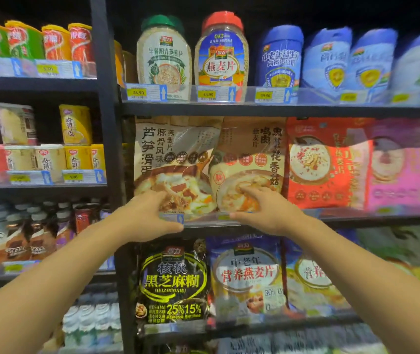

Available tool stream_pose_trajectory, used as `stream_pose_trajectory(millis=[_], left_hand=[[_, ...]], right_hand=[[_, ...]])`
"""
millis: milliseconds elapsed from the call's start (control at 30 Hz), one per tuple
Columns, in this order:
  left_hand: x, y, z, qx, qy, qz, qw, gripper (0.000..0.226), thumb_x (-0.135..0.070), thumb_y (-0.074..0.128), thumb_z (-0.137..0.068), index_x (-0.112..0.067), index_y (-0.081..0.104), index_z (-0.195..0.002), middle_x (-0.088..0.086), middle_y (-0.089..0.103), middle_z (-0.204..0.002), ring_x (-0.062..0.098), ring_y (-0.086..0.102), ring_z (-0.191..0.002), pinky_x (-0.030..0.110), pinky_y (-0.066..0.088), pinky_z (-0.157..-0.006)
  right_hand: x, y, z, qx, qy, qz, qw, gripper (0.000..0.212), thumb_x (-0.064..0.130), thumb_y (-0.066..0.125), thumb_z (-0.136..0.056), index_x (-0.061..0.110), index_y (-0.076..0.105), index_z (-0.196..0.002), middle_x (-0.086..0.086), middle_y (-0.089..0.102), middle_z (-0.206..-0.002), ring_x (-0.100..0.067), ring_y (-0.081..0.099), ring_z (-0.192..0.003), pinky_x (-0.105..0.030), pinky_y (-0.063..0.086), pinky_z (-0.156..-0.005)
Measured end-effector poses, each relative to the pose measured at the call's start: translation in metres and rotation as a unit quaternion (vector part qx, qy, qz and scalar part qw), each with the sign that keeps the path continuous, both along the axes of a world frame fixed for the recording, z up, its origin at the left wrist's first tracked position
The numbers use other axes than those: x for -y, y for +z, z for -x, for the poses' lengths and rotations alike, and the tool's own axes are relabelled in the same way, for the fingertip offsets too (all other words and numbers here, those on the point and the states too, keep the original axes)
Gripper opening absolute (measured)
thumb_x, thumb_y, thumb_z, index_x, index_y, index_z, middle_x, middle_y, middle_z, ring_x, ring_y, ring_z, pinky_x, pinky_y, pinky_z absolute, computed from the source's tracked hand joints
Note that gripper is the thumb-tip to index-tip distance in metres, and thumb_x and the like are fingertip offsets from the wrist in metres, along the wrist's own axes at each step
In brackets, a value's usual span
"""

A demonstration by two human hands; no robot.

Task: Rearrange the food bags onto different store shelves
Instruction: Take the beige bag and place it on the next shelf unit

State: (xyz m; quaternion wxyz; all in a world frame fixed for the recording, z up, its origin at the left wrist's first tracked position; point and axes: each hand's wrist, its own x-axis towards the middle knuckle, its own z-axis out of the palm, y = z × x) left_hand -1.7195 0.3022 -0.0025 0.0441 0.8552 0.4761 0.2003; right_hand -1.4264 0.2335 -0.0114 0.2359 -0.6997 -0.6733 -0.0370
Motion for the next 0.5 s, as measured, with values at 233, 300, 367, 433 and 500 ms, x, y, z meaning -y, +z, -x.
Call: stream_pose_trajectory(millis=[233, 300, 367, 433, 500], left_hand=[[0.053, -0.018, -0.062, -0.029, -0.051, 0.029, 0.998, 0.092, -0.062, 0.074, -0.080, -0.019, 0.040, -0.153, 0.003, 0.045, -0.157, 0.026, 0.046, -0.139, 0.040, 0.042, -0.110], [0.069, -0.023, -0.084, -0.025, -0.075, 0.044, 0.996, 0.094, -0.064, 0.074, -0.079, -0.020, 0.037, -0.154, 0.002, 0.043, -0.158, 0.025, 0.047, -0.139, 0.041, 0.044, -0.109], [0.086, -0.026, -0.105, -0.029, -0.096, 0.054, 0.994, 0.095, -0.064, 0.073, -0.080, -0.020, 0.036, -0.155, 0.002, 0.042, -0.159, 0.024, 0.045, -0.140, 0.040, 0.043, -0.110], [0.104, -0.029, -0.124, -0.030, -0.106, 0.062, 0.992, 0.096, -0.065, 0.073, -0.078, -0.021, 0.036, -0.155, 0.001, 0.043, -0.158, 0.023, 0.046, -0.140, 0.038, 0.043, -0.110], [0.125, -0.031, -0.141, -0.030, -0.107, 0.067, 0.992, 0.101, -0.071, 0.073, -0.073, -0.021, 0.038, -0.154, 0.000, 0.045, -0.157, 0.023, 0.047, -0.139, 0.040, 0.043, -0.110]], right_hand=[[0.092, -0.028, -0.021, -0.012, -0.053, 0.028, 0.998, 0.090, 0.076, 0.061, -0.078, 0.035, 0.034, -0.154, -0.004, 0.044, -0.154, -0.028, 0.043, -0.138, -0.053, 0.042, -0.108], [0.117, -0.035, -0.032, -0.013, -0.068, 0.037, 0.997, 0.089, 0.076, 0.061, -0.078, 0.038, 0.033, -0.153, -0.003, 0.048, -0.150, -0.028, 0.047, -0.135, -0.052, 0.045, -0.105], [0.138, -0.038, -0.047, -0.018, -0.086, 0.047, 0.995, 0.092, 0.077, 0.062, -0.077, 0.034, 0.034, -0.154, -0.002, 0.047, -0.150, -0.027, 0.048, -0.135, -0.049, 0.045, -0.106], [0.157, -0.039, -0.062, -0.026, -0.098, 0.052, 0.993, 0.094, 0.076, 0.062, -0.077, 0.032, 0.034, -0.155, -0.002, 0.044, -0.153, -0.026, 0.047, -0.135, -0.049, 0.044, -0.106], [0.176, -0.040, -0.077, -0.029, -0.099, 0.050, 0.993, 0.093, 0.076, 0.062, -0.078, 0.032, 0.034, -0.155, -0.002, 0.043, -0.154, -0.025, 0.045, -0.137, -0.048, 0.043, -0.108]])
